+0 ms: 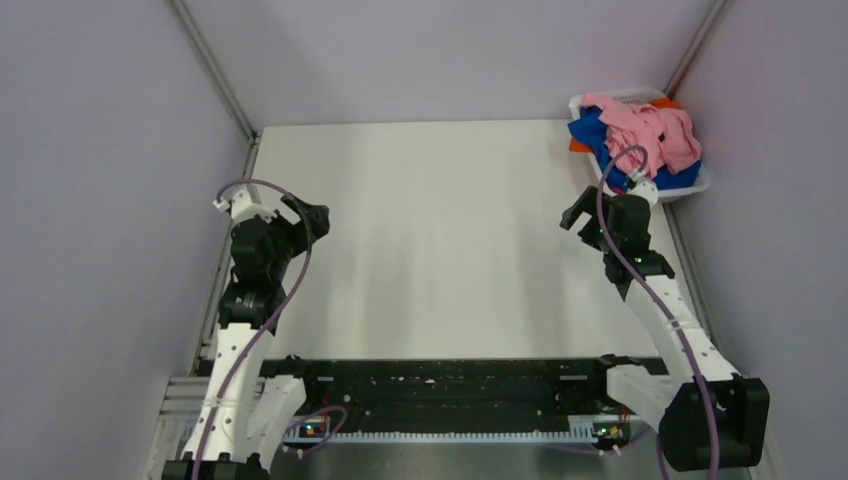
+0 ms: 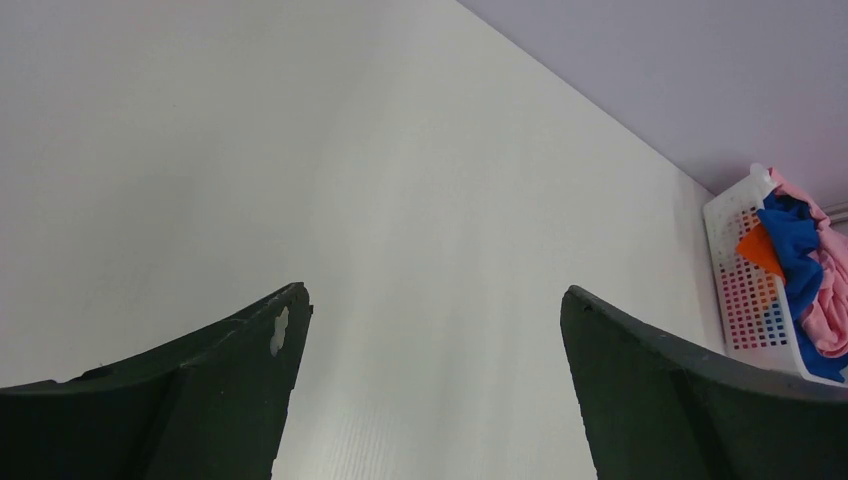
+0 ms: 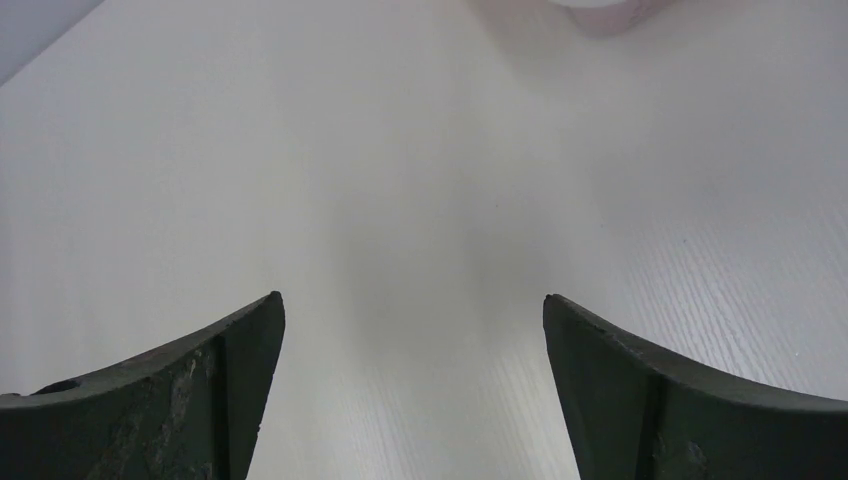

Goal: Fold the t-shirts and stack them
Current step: Grab crumpled tshirt from bin with the right arm

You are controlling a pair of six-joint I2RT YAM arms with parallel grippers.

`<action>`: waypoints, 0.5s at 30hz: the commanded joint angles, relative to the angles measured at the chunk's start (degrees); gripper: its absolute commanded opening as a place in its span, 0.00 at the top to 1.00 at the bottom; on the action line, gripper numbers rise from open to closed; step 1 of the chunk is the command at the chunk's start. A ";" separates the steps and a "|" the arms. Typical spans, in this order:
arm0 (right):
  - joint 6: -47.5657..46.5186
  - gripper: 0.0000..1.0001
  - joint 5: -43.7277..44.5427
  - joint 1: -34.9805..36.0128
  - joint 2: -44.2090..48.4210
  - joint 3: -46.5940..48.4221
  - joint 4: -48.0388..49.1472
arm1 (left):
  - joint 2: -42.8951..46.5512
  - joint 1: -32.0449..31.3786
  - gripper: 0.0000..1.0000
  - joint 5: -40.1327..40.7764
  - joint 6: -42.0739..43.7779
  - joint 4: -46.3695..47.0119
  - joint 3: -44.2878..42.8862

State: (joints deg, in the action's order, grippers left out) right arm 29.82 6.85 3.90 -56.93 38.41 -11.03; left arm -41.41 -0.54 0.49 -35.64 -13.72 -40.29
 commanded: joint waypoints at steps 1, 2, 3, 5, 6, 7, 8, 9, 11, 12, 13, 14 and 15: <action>-1.43 0.01 3.51 -0.18 -1.62 7.45 1.68 | -0.96 0.18 0.01 0.71 1.11 3.27 -0.44; -2.46 0.01 3.61 -0.14 -2.49 8.96 1.62 | -1.49 0.18 0.01 0.80 1.16 3.46 -0.48; -2.79 0.01 4.63 -0.15 -3.51 10.43 1.84 | -1.98 0.13 0.01 0.68 1.23 3.84 -0.53; -4.77 0.01 5.34 -0.13 -5.79 11.96 4.74 | -3.13 0.14 0.01 0.51 1.12 4.84 -0.39; -6.63 0.01 5.56 -0.19 -7.18 12.73 5.78 | -3.74 0.18 0.01 0.49 1.02 5.41 -0.32; -7.90 0.01 7.12 -0.30 -9.43 13.87 5.98 | -4.56 0.12 0.01 0.50 0.94 5.93 -0.45; -8.44 0.01 9.47 -0.69 -11.28 15.74 5.26 | -5.33 0.18 0.01 0.48 0.97 6.19 -0.63; -8.34 0.01 11.78 -1.65 -13.62 18.95 3.79 | -6.07 0.14 0.01 0.29 1.01 6.24 -0.93; -7.67 0.01 9.32 -5.80 -18.30 24.29 1.40 | -7.44 0.17 0.01 -0.10 1.25 6.24 -1.39; -6.68 0.01 7.69 -8.20 -20.87 26.84 0.36 | -7.98 0.11 0.01 -0.21 1.25 6.43 -1.35; -5.73 0.01 6.97 -10.21 -23.30 29.78 -1.05 | -8.49 0.15 0.01 -0.07 1.26 6.95 -1.03; -5.44 0.01 6.68 -11.65 -26.03 32.68 -1.99 | -8.98 0.14 0.01 0.07 1.46 7.85 -0.49; -5.79 0.01 6.73 -12.88 -28.64 35.28 -2.57 | -9.54 0.17 0.01 0.34 1.72 9.31 -0.05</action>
State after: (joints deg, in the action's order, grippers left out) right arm 23.81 13.13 -3.25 -78.98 63.88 -10.76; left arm -49.67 -0.54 0.84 -35.22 -10.41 -40.29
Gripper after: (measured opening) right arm 0.985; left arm 0.991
